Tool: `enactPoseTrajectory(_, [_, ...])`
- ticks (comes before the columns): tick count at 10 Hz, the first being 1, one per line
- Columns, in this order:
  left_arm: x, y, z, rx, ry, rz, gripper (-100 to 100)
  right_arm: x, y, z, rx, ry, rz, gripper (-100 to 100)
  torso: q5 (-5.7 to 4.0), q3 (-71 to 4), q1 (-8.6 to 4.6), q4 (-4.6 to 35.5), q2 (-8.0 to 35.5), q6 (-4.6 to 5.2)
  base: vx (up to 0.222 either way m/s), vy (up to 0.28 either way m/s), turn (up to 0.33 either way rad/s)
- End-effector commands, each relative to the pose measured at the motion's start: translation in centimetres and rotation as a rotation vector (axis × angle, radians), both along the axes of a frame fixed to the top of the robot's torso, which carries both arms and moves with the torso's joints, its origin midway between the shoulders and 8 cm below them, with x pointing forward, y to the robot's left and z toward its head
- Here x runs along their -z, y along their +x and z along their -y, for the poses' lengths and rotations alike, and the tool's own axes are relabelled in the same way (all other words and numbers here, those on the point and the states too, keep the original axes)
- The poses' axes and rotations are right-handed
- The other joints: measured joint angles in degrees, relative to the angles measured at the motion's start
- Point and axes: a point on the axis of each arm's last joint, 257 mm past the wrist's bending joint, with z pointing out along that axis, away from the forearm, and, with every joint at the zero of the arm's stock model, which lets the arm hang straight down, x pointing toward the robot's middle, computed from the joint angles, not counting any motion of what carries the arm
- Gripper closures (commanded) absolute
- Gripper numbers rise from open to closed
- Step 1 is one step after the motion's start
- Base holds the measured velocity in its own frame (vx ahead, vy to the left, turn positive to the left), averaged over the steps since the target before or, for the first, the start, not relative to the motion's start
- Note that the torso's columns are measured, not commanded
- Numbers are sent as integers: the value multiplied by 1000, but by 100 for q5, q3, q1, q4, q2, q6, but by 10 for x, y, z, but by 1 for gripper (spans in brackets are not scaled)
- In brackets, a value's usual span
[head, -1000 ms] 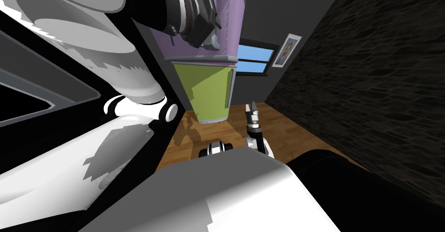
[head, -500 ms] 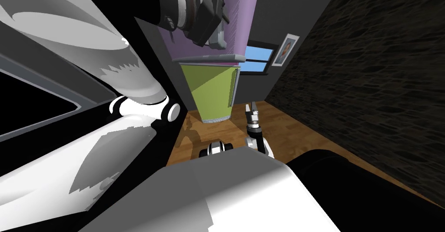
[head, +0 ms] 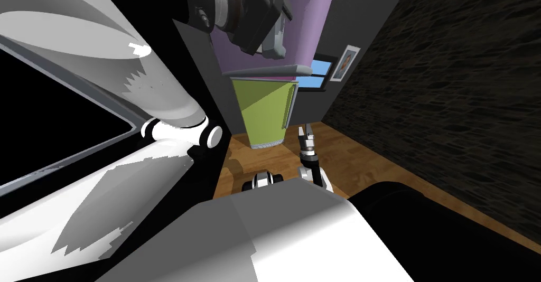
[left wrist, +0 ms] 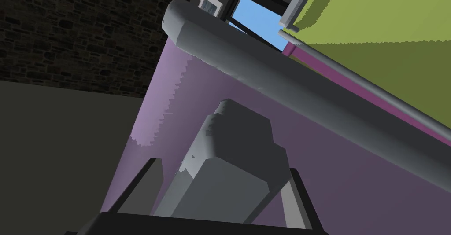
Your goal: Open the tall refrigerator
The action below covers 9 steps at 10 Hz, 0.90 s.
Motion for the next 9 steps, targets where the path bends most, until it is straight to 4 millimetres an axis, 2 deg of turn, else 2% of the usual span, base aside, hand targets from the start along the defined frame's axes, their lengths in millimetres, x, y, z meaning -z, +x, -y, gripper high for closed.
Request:
enactPoseTrajectory(1, [-11, -8, 2, 15, 2, -2, -100, 0, 0, 0, 0, 0, 0, 0, -8, -3, -1, 5, -4, 4, 4, 133, -49])
enactPoseTrajectory(4, [-28, -12, -2, 9, 4, -2, -100, 0, 0, 0, 0, 1, 0, 0, -53, 2, -93, -6, -6, 24, 24, -49, -6])
enactPoseTrajectory(7, [-44, -18, -6, 5, 4, -2, -100, 0, 0, 0, 0, 1, 0, 0, -16, 20, -4, -6, 7, 11, 19, -26, -25])
enactPoseTrajectory(9, [-55, -22, -9, 3, 4, -2, -100, 0, 0, 0, 0, 1, 0, 0, -10, 27, 5, -2, 17, 8, 18, -9, -22])
